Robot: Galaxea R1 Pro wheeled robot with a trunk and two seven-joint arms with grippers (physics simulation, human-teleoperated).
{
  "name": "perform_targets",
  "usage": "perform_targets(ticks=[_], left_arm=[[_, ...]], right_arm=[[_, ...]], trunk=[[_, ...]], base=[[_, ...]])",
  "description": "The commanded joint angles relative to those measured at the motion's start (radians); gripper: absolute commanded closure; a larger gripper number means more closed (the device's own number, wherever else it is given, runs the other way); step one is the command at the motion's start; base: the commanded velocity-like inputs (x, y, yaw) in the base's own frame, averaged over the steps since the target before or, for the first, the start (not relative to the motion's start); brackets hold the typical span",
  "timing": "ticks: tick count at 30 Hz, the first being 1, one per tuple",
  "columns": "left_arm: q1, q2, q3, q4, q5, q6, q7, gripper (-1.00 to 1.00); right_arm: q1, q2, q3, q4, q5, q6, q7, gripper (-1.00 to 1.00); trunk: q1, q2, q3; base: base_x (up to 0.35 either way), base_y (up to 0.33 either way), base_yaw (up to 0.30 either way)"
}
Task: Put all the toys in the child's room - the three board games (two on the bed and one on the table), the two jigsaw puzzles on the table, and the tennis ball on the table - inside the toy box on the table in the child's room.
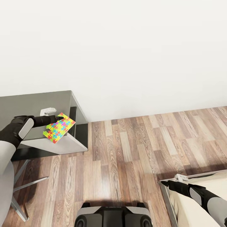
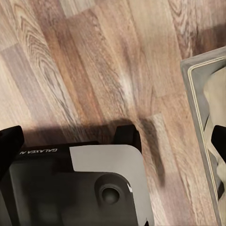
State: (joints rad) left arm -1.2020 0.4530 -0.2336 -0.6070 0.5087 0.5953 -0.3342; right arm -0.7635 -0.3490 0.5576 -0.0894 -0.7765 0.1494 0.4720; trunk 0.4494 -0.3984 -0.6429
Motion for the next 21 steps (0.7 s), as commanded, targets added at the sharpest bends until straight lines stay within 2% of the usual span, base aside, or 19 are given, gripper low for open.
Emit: perform_targets(ticks=[1,21], left_arm=[[-0.001,0.001,-0.004,0.0,0.004,0.003,0.0,-1.0],[-0.001,0.002,-0.004,0.0,0.004,0.003,0.0,-1.0]], right_arm=[[0.0,-0.001,0.005,-0.001,-0.01,0.006,0.002,-1.0],[0.0,0.0,0.005,-0.001,-0.01,0.005,0.001,-1.0]], trunk=[[0.001,-0.002,-0.001],[0.001,-0.002,-0.001]], base=[[-0.001,-0.004,0.0],[0.0,-0.028,0.0]])
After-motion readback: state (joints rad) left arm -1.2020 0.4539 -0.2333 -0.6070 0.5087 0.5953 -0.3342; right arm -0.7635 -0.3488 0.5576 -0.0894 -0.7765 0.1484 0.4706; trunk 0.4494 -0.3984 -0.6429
